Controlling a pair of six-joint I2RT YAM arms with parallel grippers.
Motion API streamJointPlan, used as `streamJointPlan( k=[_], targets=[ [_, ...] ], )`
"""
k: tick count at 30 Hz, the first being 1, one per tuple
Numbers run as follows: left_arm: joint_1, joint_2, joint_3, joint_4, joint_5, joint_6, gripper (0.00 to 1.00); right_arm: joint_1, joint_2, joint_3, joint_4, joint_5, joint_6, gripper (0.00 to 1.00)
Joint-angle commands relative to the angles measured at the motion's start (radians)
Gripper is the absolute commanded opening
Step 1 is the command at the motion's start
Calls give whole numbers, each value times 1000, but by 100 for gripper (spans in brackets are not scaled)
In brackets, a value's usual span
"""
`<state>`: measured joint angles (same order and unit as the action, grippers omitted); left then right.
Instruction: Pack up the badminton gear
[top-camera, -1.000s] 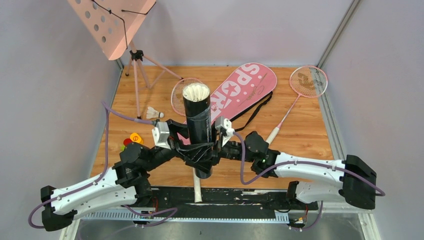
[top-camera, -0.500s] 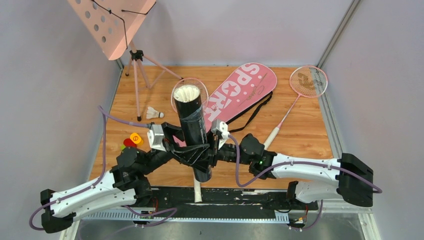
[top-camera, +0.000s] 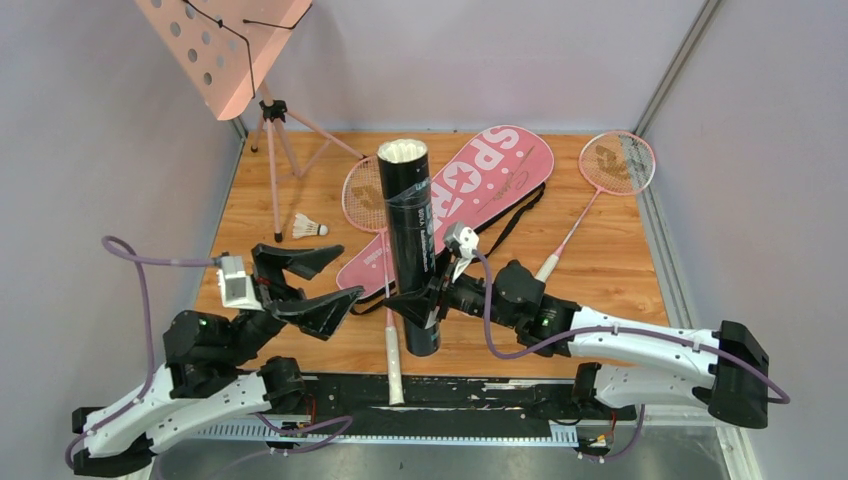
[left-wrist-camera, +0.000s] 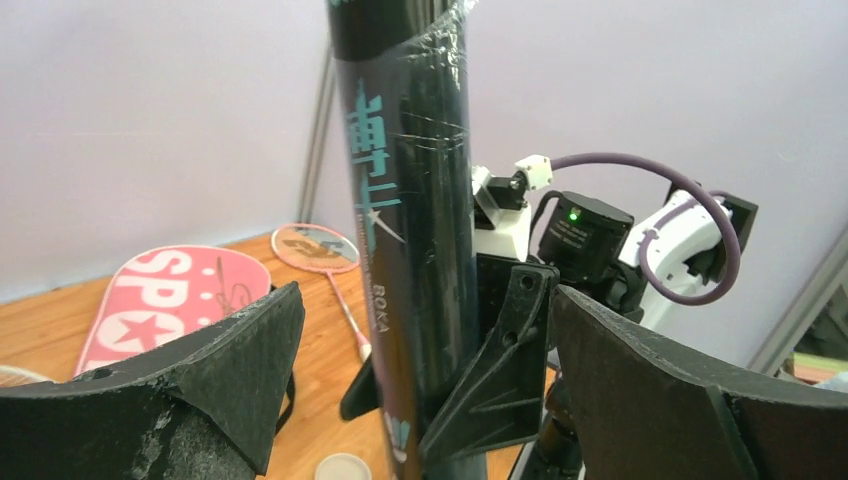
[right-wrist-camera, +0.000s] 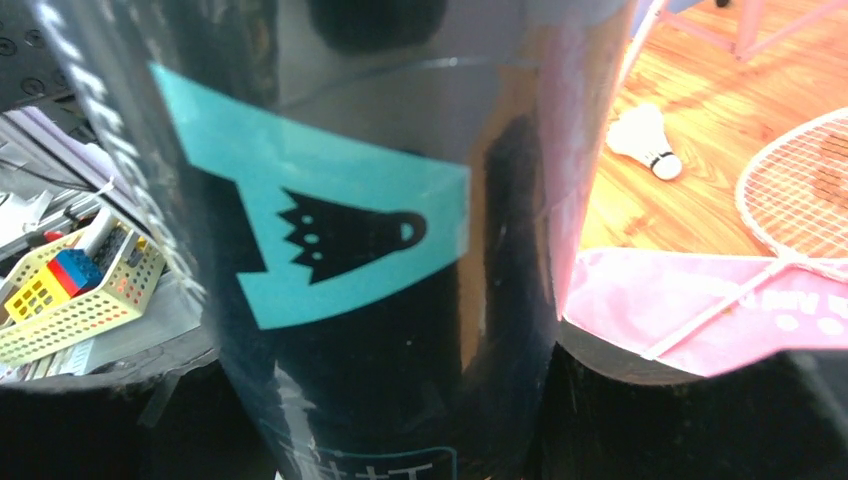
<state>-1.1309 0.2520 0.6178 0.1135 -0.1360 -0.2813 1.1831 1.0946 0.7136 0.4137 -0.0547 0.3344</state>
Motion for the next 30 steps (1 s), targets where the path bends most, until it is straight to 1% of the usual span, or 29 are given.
streamJointPlan(
  k=[1, 6, 8, 10, 12, 15, 17, 18, 19, 20, 21, 22, 23, 24, 25, 26, 28, 30],
  targets=[
    [-2, -80, 80, -194, -89, -26, 100, -3, -66, 81, -79, 124, 21, 23],
    [-2, -137, 95, -374, -179, -103, 100, -3, -138, 84, -154, 139, 0, 22],
    [-1, -136, 95, -439, -284, -146, 100, -4, -177, 55, -175, 141, 2, 22],
    [-2, -117, 89, -471, -329, -134, 100, -4, -223, 24, -205, 171, 9, 22],
    [-2, -75, 89, -485, -382, -96, 100, -4, -277, -1, -224, 200, 4, 22],
    [-2, 62, 122, -505, -459, -16, 100, -4, -340, -19, -241, 226, -32, 22],
    [-1, 170, 151, -515, -529, 32, 100, -4, -366, -10, -283, 236, -62, 22],
    [0, 250, 165, -521, -576, 48, 100, -4, -378, -6, -302, 238, -72, 22],
    [11, 290, 193, -533, -588, 84, 100, -4, -390, -4, -317, 239, -79, 22],
    [52, 366, 211, -542, -585, 101, 100, -4, -400, -4, -329, 239, -84, 22],
    [83, 402, 252, -571, -566, 121, 100, -4, -414, -6, -338, 241, -88, 22],
    [176, 470, 272, -586, -501, 124, 100, -4, -427, -10, -346, 246, -92, 22],
    [234, 501, 304, -609, -451, 126, 100, -4, -440, -16, -350, 251, -95, 22],
    [348, 549, 313, -614, -347, 125, 98, -4, -453, -24, -351, 261, -104, 22],
    [399, 570, 321, -611, -302, 127, 96, -4, -465, -30, -355, 272, -113, 22],
    [483, 608, 323, -608, -247, 136, 94, -3, -479, -37, -359, 285, -120, 22],
    [563, 660, 329, -598, -245, 168, 90, -4, -510, -53, -364, 301, -130, 22],
    [623, 708, 336, -582, -287, 202, 87, -4, -536, -69, -361, 307, -128, 22]
  ],
)
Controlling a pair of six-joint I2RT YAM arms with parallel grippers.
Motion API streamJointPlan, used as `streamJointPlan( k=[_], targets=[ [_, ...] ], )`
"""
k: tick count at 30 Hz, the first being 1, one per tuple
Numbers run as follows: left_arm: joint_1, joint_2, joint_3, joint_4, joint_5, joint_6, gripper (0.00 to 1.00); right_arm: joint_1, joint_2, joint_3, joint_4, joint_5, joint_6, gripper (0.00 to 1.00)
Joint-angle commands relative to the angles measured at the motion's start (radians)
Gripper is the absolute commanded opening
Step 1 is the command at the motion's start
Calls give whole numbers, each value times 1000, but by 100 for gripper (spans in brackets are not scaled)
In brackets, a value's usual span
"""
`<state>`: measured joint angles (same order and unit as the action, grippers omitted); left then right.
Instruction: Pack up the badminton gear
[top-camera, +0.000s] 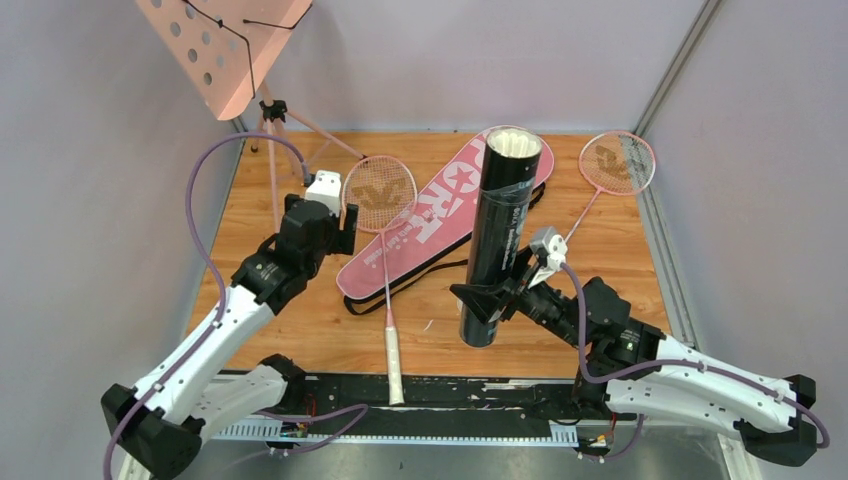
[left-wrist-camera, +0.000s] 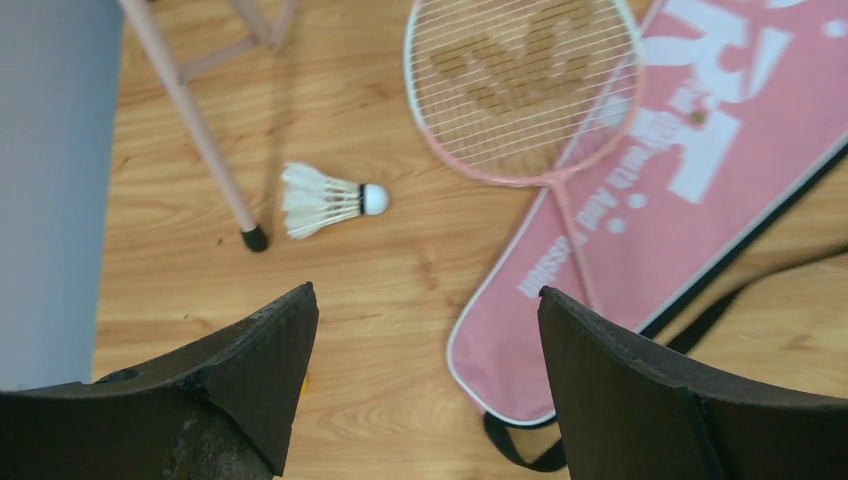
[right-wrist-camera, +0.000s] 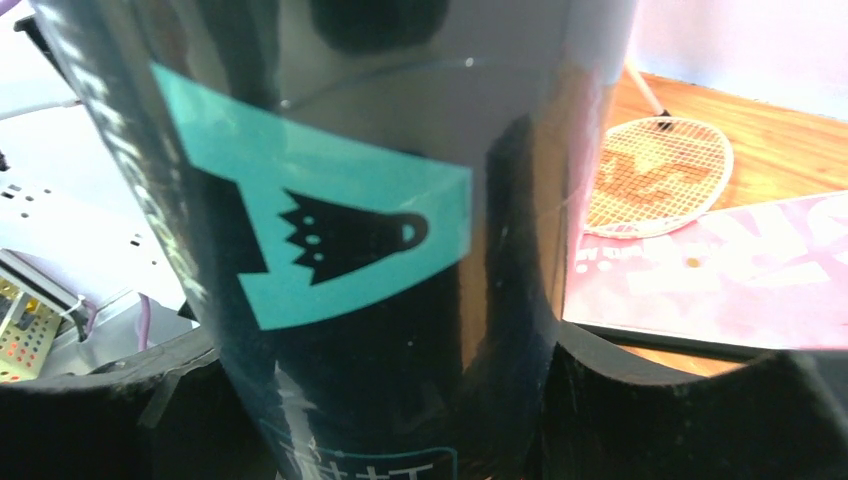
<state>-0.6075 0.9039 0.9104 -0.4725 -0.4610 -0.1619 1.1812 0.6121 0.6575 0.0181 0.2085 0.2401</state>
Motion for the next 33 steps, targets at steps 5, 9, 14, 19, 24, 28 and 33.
streamJointPlan(
  k=[5, 9, 14, 19, 24, 28, 33],
  targets=[
    [290, 170, 8, 141, 203, 60, 79, -2, -92, -32, 43, 52, -44, 22],
    [394, 272, -13, 230, 278, 33, 75, -2, -100, -27, 43, 32, -41, 22],
    [479, 342, -56, 338, 321, 30, 70, -2, -107, -29, 43, 8, -35, 22],
    [532, 413, -95, 426, 352, 1, 66, -2, -118, -30, 42, 2, -34, 22],
    [575, 474, -94, 496, 332, -7, 63, -1, -131, -33, 38, -8, -33, 22],
    [599, 526, -85, 531, 307, -2, 65, -1, -144, -37, 34, -8, -33, 22],
    [635, 560, -93, 572, 322, -6, 66, -1, -156, -53, 36, -3, -31, 21]
  ],
)
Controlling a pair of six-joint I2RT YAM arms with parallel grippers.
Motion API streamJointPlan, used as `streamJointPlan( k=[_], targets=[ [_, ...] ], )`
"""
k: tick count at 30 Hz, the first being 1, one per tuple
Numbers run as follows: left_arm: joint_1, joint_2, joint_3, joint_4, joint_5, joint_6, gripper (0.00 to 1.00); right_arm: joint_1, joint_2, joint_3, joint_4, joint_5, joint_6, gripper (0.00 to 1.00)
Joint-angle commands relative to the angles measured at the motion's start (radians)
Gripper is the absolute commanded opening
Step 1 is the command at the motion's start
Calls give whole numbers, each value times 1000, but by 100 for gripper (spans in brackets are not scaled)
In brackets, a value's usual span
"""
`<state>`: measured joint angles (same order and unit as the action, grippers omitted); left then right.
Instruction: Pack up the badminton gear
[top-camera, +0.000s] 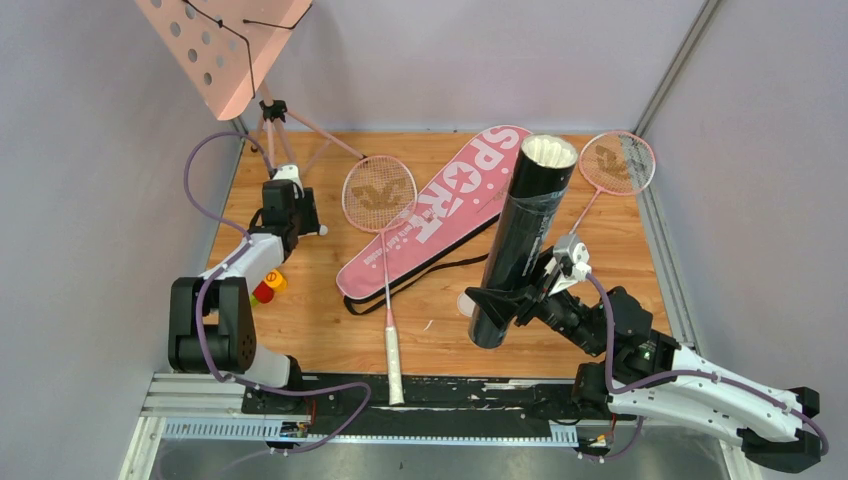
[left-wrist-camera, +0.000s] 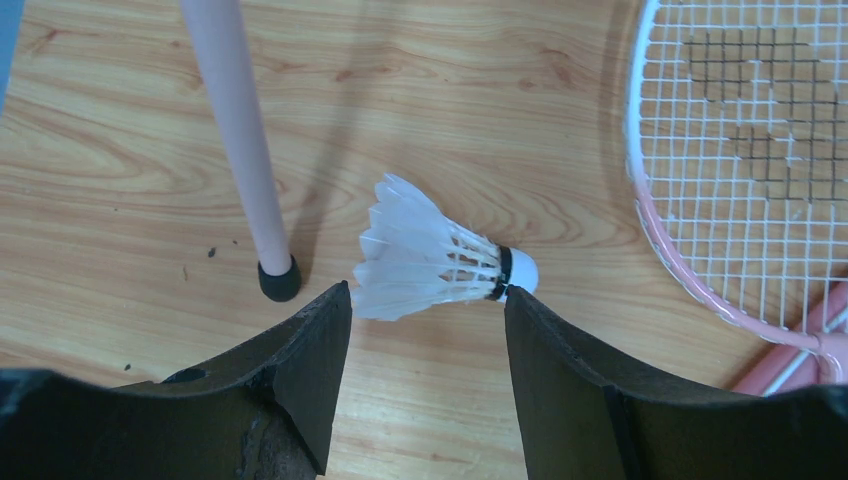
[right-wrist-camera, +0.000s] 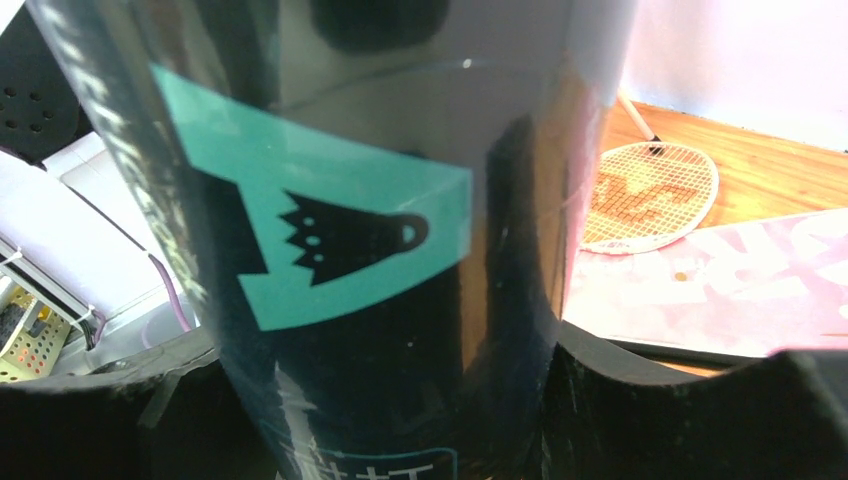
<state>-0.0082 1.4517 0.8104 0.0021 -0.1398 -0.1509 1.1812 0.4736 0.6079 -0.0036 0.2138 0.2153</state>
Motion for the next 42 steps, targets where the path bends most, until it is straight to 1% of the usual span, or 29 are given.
streamJointPlan(
  k=[1, 8, 11, 15, 17, 20, 21, 23, 24, 25, 26, 27, 28, 30, 36, 39, 42],
  targets=[
    [41, 22, 6, 100, 5, -18, 66, -1, -17, -5, 57, -9, -7, 21],
    [51, 80, 25, 102, 41, -18, 66, -2, -6, -1, 57, -18, -8, 21],
    [55, 109, 48, 82, 82, -15, 66, -1, -6, -3, 57, -16, -10, 21],
    [57, 110, 77, 42, 144, -14, 65, -2, -6, -7, 57, -18, -8, 21],
    [56, 103, 80, 31, 169, -15, 61, -2, -6, -10, 57, -20, -5, 21],
    [57, 72, 74, 25, 216, -25, 47, -2, -4, -10, 57, -22, -5, 21],
    [56, 62, 65, 31, 226, -32, 44, -2, 0, -10, 57, -21, -4, 21],
    [56, 31, 47, 44, 245, -40, 36, -2, 11, -6, 57, -24, -6, 21],
    [57, 14, 42, 47, 257, -45, 28, -2, 17, -7, 56, -26, -7, 21],
    [57, 8, 34, 51, 264, -46, 24, -1, 22, -5, 56, -28, -8, 21],
    [57, -2, 31, 51, 291, -50, 17, -2, 25, -5, 56, -28, -9, 21],
    [57, -5, 31, 43, 303, -53, 14, -2, 28, -5, 56, -27, -12, 21],
    [57, -13, 32, 35, 330, -59, 7, -2, 29, -6, 56, -21, -13, 21],
    [57, -29, 33, 14, 371, -64, 0, -2, 31, -11, 56, -7, -18, 21],
    [56, -122, -3, -45, 429, -102, 0, -2, 47, -8, 52, 19, -29, 21],
    [55, -179, -54, -58, 421, -130, 0, -2, 54, -4, 43, 22, -22, 20],
    [56, -268, -101, -63, 420, -172, 0, -2, 58, -3, 33, 25, -8, 20]
  ],
)
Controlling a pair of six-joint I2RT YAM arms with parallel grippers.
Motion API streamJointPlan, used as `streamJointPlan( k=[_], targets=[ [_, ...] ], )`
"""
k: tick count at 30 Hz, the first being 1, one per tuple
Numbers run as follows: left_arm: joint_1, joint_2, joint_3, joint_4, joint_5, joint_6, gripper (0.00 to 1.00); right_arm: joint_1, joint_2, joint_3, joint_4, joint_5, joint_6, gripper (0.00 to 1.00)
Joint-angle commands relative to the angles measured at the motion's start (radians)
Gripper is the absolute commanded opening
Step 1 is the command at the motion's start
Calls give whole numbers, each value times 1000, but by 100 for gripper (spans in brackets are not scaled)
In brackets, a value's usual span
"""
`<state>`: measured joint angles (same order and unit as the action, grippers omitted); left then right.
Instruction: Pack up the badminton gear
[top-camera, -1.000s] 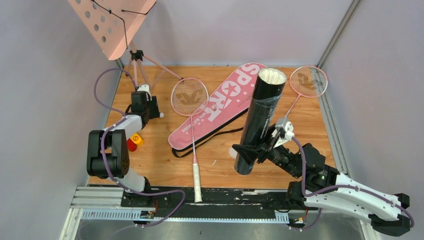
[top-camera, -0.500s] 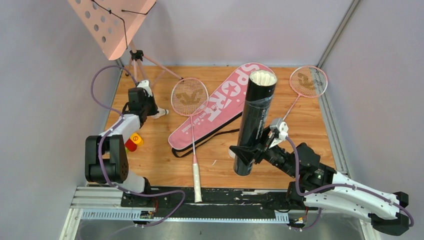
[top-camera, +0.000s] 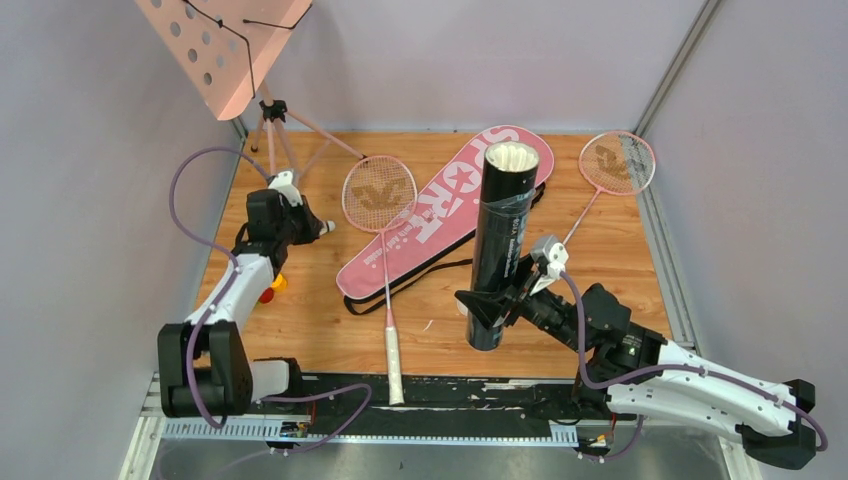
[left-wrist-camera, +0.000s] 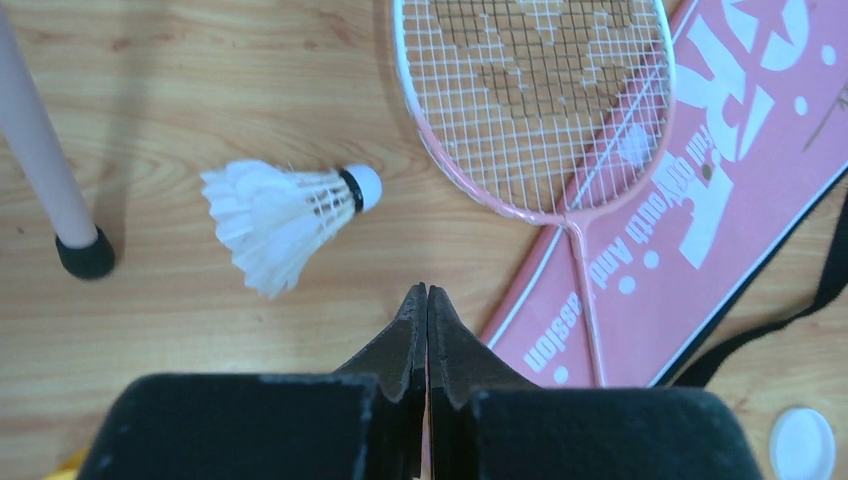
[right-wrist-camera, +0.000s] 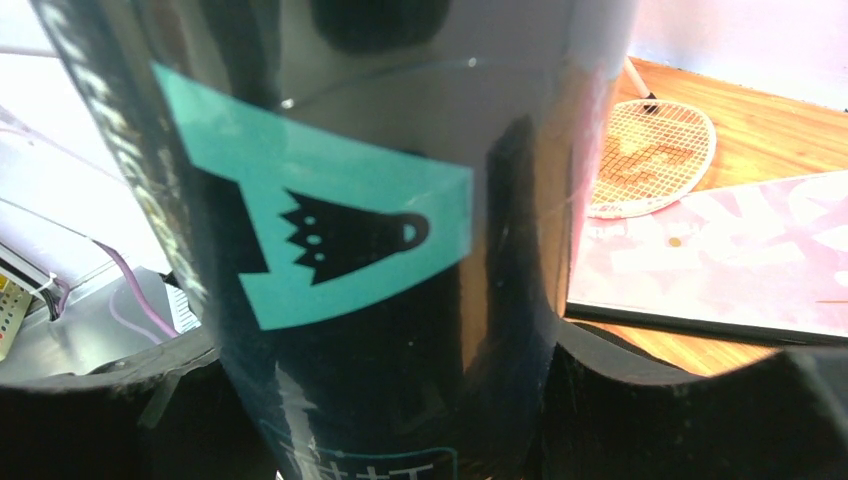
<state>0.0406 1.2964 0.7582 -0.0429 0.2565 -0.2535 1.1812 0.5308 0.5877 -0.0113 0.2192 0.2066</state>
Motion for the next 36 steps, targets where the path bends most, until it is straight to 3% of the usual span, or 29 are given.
streamJointPlan(
  k=[1, 13, 16, 17, 21, 28, 36],
  targets=[
    [7, -149, -67, -24, 22, -78, 0, -1, 1, 16, 37, 21, 5, 20],
    [6, -399, -189, -96, -40, -143, 0, -2, 5, -26, 19, 45, 46, 19],
    [7, -391, -230, 6, -121, -139, 20, -2, 13, -26, 28, 35, 48, 19],
    [6, -371, -235, 21, -160, -135, 30, -2, 16, -24, 30, 30, 49, 19],
    [16, -247, -201, 80, -207, -116, 44, -2, 25, -22, 29, 9, 51, 19],
    [57, 1, -123, 231, -138, -127, 50, -2, 30, -32, 49, -13, 53, 19],
    [78, 88, -59, 243, -137, -94, 62, -2, 63, -37, 72, -32, 45, 19]
  ],
)
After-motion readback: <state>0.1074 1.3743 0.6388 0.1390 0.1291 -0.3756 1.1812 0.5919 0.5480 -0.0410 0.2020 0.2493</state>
